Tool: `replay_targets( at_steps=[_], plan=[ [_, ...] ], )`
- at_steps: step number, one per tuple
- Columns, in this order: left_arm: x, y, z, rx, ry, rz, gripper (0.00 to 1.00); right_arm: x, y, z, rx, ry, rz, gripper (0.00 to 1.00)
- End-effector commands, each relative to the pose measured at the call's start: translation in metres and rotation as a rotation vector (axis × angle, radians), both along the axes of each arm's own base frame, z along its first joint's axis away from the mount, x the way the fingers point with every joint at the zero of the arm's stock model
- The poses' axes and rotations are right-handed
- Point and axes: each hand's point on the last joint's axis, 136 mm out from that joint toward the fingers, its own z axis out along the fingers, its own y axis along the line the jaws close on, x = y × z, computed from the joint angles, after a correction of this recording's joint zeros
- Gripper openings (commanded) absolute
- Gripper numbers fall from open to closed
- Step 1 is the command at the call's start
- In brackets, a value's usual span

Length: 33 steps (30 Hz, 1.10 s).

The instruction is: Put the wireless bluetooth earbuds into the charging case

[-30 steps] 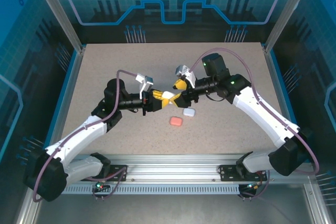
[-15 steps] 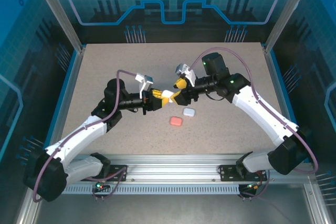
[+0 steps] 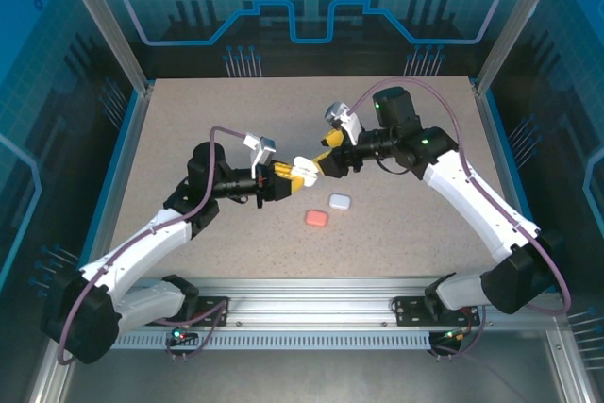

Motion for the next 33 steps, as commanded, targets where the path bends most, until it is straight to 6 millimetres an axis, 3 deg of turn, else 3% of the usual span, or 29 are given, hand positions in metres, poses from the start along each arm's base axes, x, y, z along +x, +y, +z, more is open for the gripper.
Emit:
replay_targets(
  at_steps=[1, 7, 10, 13, 19, 25, 33],
  plan=[
    [-0.010, -0.001, 0.007, -0.007, -0.058, -0.038, 0.00, 0.002, -0.003, 0.018, 0.035, -0.030, -0.008, 0.67],
    [-0.001, 0.005, 0.000, 0.021, -0.064, 0.045, 0.00, 0.002, -0.015, 0.031, 0.101, -0.030, -0.039, 0.69],
    [0.003, 0.015, -0.005, 0.039, -0.095, 0.128, 0.00, 0.017, -0.025, 0.020, 0.065, 0.021, -0.154, 0.69],
    [0.000, 0.025, -0.002, 0.034, -0.138, 0.191, 0.00, 0.035, -0.032, -0.010, 0.007, 0.129, -0.279, 0.67],
    [-0.015, 0.042, 0.009, 0.021, -0.202, 0.247, 0.00, 0.066, -0.034, -0.095, -0.161, 0.361, -0.480, 0.59],
    [-0.025, 0.049, 0.017, 0.020, -0.228, 0.262, 0.00, 0.084, -0.007, -0.175, -0.379, 0.477, -0.513, 0.57],
    [-0.030, 0.051, 0.020, 0.017, -0.242, 0.265, 0.00, 0.115, 0.025, -0.227, -0.555, 0.452, -0.507, 0.54]
  ],
)
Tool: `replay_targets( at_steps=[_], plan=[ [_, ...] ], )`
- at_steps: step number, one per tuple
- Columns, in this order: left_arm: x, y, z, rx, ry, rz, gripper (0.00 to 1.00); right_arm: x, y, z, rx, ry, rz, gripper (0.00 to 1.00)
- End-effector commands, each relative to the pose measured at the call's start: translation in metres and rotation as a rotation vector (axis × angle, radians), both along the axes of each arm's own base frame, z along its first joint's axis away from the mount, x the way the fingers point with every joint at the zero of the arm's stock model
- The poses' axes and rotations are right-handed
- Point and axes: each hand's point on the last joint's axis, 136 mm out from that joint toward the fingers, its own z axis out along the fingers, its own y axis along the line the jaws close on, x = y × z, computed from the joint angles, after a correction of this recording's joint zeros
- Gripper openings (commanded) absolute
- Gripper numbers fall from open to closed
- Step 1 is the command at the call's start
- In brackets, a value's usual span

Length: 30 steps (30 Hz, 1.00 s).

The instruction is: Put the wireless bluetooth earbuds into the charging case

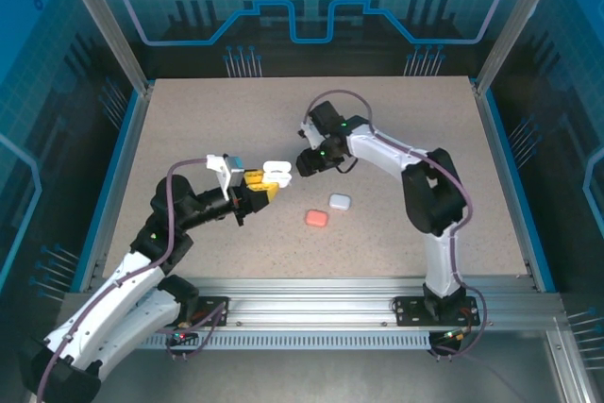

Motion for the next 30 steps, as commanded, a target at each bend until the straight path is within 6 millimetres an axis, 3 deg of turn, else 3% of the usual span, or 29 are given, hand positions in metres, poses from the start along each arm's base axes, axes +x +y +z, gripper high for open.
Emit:
replay_targets(
  at_steps=[1, 6, 12, 14, 30],
  plan=[
    [-0.002, 0.001, -0.003, 0.018, -0.020, 0.006, 0.00, 0.009, 0.001, -0.009, -0.091, -0.004, 0.002, 0.54],
    [-0.001, 0.001, -0.004, 0.021, -0.019, 0.010, 0.00, 0.014, 0.010, -0.033, -0.137, 0.024, 0.028, 0.53],
    [0.000, 0.001, -0.006, 0.024, -0.019, 0.015, 0.00, 0.014, 0.019, -0.043, -0.167, 0.034, 0.069, 0.53],
    [0.001, 0.001, -0.006, 0.024, -0.017, 0.017, 0.00, 0.011, 0.020, -0.056, -0.193, 0.054, 0.079, 0.52],
    [0.001, 0.001, -0.008, 0.027, -0.013, 0.020, 0.00, 0.005, 0.013, -0.073, -0.254, 0.085, 0.107, 0.37]
  ],
)
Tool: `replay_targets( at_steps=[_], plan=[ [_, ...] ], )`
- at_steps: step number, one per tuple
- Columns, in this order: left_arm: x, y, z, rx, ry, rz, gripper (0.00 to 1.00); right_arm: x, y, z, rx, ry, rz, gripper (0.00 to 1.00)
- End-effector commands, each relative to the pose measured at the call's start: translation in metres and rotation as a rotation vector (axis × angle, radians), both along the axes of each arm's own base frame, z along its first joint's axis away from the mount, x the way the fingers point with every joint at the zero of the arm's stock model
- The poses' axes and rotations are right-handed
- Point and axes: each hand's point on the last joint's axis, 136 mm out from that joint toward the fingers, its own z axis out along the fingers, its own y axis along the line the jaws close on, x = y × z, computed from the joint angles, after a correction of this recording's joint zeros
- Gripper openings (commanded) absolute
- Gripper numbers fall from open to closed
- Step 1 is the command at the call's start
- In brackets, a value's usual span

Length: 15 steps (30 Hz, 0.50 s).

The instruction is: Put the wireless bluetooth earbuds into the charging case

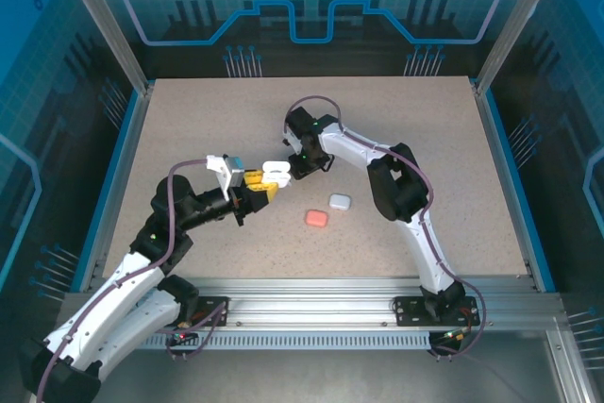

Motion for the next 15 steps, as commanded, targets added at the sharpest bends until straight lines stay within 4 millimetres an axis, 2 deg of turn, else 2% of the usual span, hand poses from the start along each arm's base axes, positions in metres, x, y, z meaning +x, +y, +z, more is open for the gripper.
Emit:
replay_targets(
  at_steps=[1, 9, 15],
  plan=[
    [0.000, 0.000, -0.005, 0.012, -0.010, 0.006, 0.00, -0.014, -0.003, -0.017, -0.048, 0.061, 0.026, 0.35],
    [0.000, 0.000, -0.006, 0.015, -0.007, 0.009, 0.00, -0.016, -0.005, -0.020, -0.062, 0.065, 0.035, 0.25],
    [0.000, 0.001, -0.006, 0.016, -0.004, 0.011, 0.00, -0.013, -0.001, -0.002, -0.024, 0.022, 0.037, 0.21]
  ],
)
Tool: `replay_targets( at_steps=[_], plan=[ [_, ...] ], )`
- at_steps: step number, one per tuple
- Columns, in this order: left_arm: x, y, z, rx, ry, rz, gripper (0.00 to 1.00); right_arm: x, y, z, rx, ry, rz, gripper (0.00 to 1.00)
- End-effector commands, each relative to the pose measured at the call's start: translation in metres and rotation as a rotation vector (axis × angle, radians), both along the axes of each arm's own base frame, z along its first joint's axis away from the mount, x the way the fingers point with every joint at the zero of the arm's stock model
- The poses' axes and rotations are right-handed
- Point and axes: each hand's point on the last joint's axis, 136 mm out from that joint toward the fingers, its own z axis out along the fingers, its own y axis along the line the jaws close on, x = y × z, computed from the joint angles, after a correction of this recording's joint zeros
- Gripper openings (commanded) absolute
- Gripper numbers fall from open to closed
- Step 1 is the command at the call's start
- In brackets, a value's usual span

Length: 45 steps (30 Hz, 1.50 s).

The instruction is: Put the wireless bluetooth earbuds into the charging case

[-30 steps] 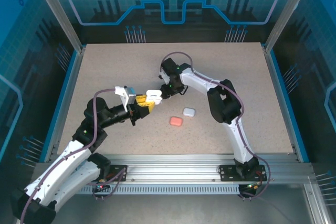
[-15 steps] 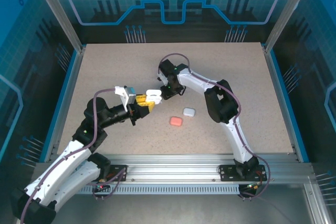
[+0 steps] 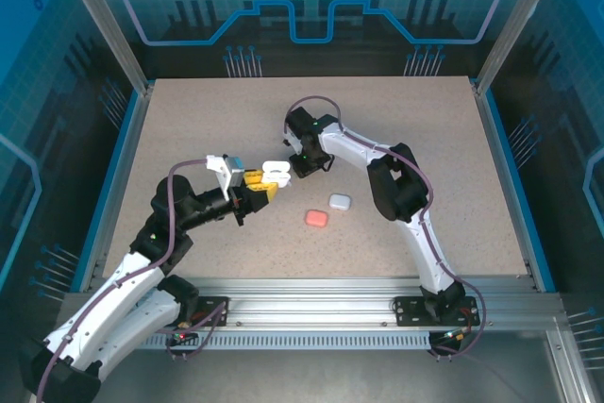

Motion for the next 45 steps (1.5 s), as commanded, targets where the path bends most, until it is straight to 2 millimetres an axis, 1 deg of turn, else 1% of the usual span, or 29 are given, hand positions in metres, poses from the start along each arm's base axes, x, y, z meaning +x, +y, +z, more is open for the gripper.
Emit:
replay_targets(
  at_steps=[1, 2, 4, 7, 10, 14, 17, 20, 23, 24, 26, 29, 32, 35, 37, 42, 45],
  plan=[
    [-0.001, 0.000, -0.006, 0.015, -0.005, 0.006, 0.00, -0.014, 0.003, 0.002, 0.001, 0.024, 0.030, 0.21],
    [0.000, 0.000, -0.005, 0.015, -0.005, 0.007, 0.00, -0.013, 0.002, 0.003, 0.002, 0.018, 0.030, 0.21],
    [-0.001, 0.000, -0.005, 0.015, -0.007, 0.006, 0.00, -0.010, 0.001, 0.023, 0.025, -0.022, 0.033, 0.21],
    [0.000, 0.000, -0.006, 0.013, -0.001, 0.010, 0.00, -0.010, -0.003, 0.044, 0.041, -0.067, 0.045, 0.21],
    [0.001, 0.000, -0.006, 0.000, 0.008, 0.010, 0.00, -0.012, -0.013, 0.071, 0.062, -0.126, 0.050, 0.20],
    [0.002, -0.003, -0.007, -0.023, 0.024, -0.004, 0.00, -0.023, -0.034, 0.109, 0.057, -0.238, 0.065, 0.20],
    [0.005, -0.006, -0.006, -0.031, 0.027, -0.012, 0.00, -0.036, -0.051, 0.140, 0.066, -0.330, 0.068, 0.20],
    [0.007, -0.009, -0.005, -0.039, 0.028, -0.026, 0.00, -0.050, -0.063, 0.174, 0.098, -0.430, 0.091, 0.20],
    [0.009, -0.013, -0.004, -0.042, 0.029, -0.046, 0.00, -0.066, -0.072, 0.211, 0.141, -0.546, 0.125, 0.20],
    [0.010, -0.015, -0.004, -0.041, 0.029, -0.053, 0.00, -0.071, -0.072, 0.221, 0.155, -0.584, 0.144, 0.20],
    [0.012, -0.018, -0.001, -0.045, 0.026, -0.067, 0.00, -0.084, -0.072, 0.249, 0.195, -0.685, 0.190, 0.20],
    [0.014, -0.022, 0.002, -0.052, 0.016, -0.086, 0.00, -0.103, -0.068, 0.282, 0.264, -0.804, 0.272, 0.20],
    [0.015, -0.027, 0.005, -0.058, 0.014, -0.119, 0.00, -0.122, -0.060, 0.308, 0.325, -0.892, 0.376, 0.20],
    [0.013, -0.031, 0.008, -0.063, 0.016, -0.157, 0.00, -0.138, -0.051, 0.327, 0.348, -0.956, 0.476, 0.20],
    [0.012, -0.033, 0.009, -0.064, 0.018, -0.172, 0.00, -0.147, -0.046, 0.333, 0.340, -0.983, 0.538, 0.20],
    [0.009, -0.034, 0.010, -0.069, 0.012, -0.193, 0.00, -0.162, -0.035, 0.339, 0.312, -1.016, 0.650, 0.20],
    [0.010, -0.035, 0.011, -0.076, 0.012, -0.198, 0.00, -0.170, -0.030, 0.340, 0.306, -1.031, 0.705, 0.20]
  ],
)
